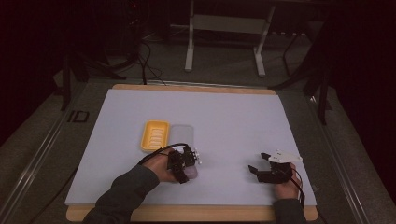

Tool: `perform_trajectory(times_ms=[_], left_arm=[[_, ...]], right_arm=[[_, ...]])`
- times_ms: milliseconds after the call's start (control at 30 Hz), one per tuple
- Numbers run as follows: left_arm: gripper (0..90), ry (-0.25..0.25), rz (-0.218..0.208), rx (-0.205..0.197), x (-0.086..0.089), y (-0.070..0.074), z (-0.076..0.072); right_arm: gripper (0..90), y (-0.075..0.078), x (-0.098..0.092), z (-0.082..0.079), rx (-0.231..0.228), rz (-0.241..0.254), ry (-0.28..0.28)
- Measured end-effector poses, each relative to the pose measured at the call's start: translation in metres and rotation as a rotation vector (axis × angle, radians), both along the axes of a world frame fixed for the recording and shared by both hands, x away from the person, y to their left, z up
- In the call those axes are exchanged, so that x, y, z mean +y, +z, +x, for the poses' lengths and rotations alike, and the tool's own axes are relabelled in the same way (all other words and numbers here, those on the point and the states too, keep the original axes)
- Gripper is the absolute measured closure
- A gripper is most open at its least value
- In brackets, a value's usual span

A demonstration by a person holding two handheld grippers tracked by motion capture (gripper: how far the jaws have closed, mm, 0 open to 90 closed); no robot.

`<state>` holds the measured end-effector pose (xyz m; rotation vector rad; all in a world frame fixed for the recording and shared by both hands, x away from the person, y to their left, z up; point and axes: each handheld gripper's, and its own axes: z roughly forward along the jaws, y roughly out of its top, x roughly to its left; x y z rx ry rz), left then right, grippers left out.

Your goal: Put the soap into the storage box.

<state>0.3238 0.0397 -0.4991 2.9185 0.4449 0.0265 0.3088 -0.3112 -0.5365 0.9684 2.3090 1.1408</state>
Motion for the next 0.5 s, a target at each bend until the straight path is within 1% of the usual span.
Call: perform_trajectory(times_ms=[67, 133, 233, 367, 500], left_arm=[[47.0, -0.002, -0.001, 0.011, 0.0000, -0.0001, 0.0004], [44.8, -0.004, 0.005, 0.011, -0.0010, -0.0005, -0.0007], [43.7, -0.009, 0.028, 0.009, -0.0033, -0.0003, -0.0013], [48.1, -0.005, 0.049, 0.011, -0.0050, 0.0007, 0.0008], [48.9, -0.008, 0.063, 0.015, -0.0070, 0.0008, 0.0015]], right_arm=[[22.0, 0.0000, 0.0000, 0.0000, -0.001, 0.001, 0.000], [22.0, 0.0000, 0.0000, -0.0001, 0.000, 0.001, 0.000], [22.0, -0.0001, 0.0001, 0.0000, -0.002, 0.000, 0.001], [22.0, 0.0000, 0.0001, 0.0000, -0.002, -0.002, 0.001], [22.0, 0.0000, 0.0001, -0.0001, 0.000, 0.000, 0.000]])
